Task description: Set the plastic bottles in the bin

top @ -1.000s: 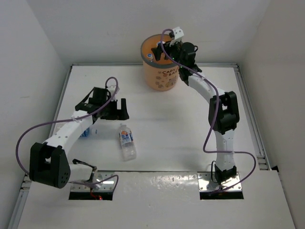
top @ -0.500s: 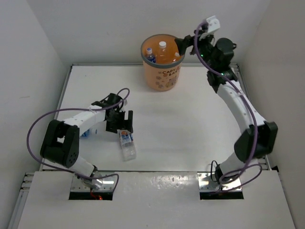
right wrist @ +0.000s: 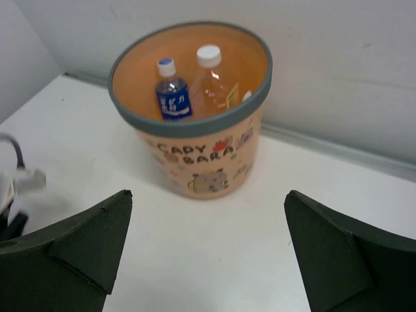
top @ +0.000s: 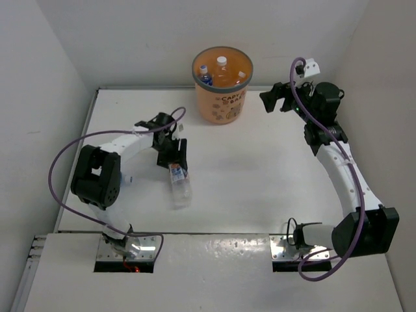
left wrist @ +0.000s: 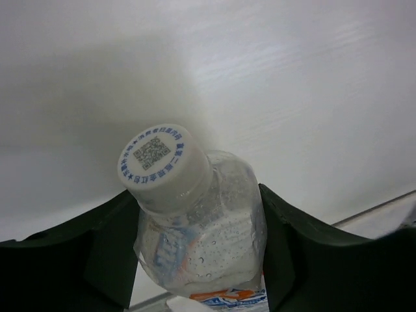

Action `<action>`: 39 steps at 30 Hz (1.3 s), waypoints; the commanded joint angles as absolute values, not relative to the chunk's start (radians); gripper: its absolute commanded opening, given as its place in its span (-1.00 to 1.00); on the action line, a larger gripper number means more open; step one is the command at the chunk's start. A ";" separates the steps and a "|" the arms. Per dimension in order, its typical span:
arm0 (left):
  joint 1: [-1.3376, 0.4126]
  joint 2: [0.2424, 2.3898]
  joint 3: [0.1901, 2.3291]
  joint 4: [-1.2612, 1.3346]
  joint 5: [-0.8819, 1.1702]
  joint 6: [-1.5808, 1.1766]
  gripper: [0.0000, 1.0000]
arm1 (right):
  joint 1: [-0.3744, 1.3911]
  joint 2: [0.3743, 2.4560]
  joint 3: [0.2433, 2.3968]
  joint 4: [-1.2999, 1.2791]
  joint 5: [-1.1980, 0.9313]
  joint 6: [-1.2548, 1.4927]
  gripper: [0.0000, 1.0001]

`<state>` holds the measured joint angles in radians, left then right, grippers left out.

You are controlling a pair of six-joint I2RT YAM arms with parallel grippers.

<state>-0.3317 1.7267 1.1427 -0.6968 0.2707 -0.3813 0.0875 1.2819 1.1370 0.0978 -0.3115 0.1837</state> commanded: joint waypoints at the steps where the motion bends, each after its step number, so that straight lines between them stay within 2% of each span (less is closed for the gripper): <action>1: -0.308 1.674 1.383 -0.686 0.339 -0.371 -0.50 | 0.078 1.227 1.124 0.065 -0.356 0.213 0.96; 3: -0.308 1.674 1.545 -0.686 0.328 -0.344 -0.64 | 0.061 1.210 1.117 0.034 -0.365 0.228 0.96; 4: -0.308 1.695 1.751 -0.686 0.309 -0.335 -0.68 | 0.058 1.210 1.112 0.028 -0.370 0.229 0.96; 5: -0.308 1.712 1.857 -0.671 0.270 -0.322 -0.74 | 0.045 1.204 1.111 0.017 -0.373 0.236 0.96; 7: -0.308 1.768 2.109 -0.573 0.174 -0.322 -1.00 | 0.026 1.186 1.082 0.017 -0.371 0.250 0.94; 8: -0.308 1.778 2.152 -0.516 0.138 -0.322 -1.00 | 0.022 1.186 1.072 0.018 -0.371 0.255 0.94; 9: -0.308 1.778 2.152 -0.430 0.114 -0.322 -1.00 | 0.020 1.189 1.071 0.017 -0.368 0.261 0.94; 13: -0.308 1.752 1.914 0.259 -0.007 -0.267 -1.00 | 0.005 1.198 1.065 0.012 -0.370 0.301 0.94; 14: -0.308 1.776 1.913 0.331 -0.008 -0.250 -1.00 | 0.005 1.198 1.062 0.012 -0.368 0.302 0.94; 19: -0.308 2.069 2.184 0.339 0.061 -0.255 -1.00 | 0.005 1.213 1.062 0.008 -0.365 0.308 0.94; 22: -0.308 2.135 2.174 0.415 0.034 -0.303 -1.00 | -0.023 1.213 1.057 0.003 -0.357 0.324 0.94; 24: -0.285 2.206 2.183 0.443 0.095 -0.414 -1.00 | -0.025 1.210 1.049 0.003 -0.367 0.337 0.94; 26: -0.285 2.232 2.183 0.453 0.083 -0.376 -1.00 | -0.028 1.201 1.035 0.005 -0.367 0.342 0.94; 27: -0.311 2.241 2.183 0.453 0.083 -0.341 -0.95 | -0.025 1.203 1.032 0.003 -0.371 0.341 0.94; 28: -0.311 2.241 2.183 0.453 0.083 -0.313 -0.41 | -0.025 1.206 1.038 0.005 -0.371 0.339 0.94; 30: -0.321 2.241 2.171 0.437 0.083 -0.299 0.48 | -0.025 1.206 1.043 -0.023 -0.377 0.339 0.94; 31: -0.321 2.226 2.171 0.422 0.083 -0.299 0.99 | -0.025 1.210 1.051 -0.032 -0.382 0.341 0.94; 35: -0.292 2.142 2.227 0.316 0.095 -0.261 1.00 | -0.025 1.204 1.052 -0.038 -0.390 0.347 0.94; 38: -0.235 2.070 2.382 0.079 0.185 -0.166 1.00 | -0.025 1.189 1.054 -0.051 -0.403 0.348 0.94; 39: -0.204 2.047 2.463 -0.080 0.216 -0.132 1.00 | -0.023 1.187 1.051 -0.055 -0.406 0.345 0.94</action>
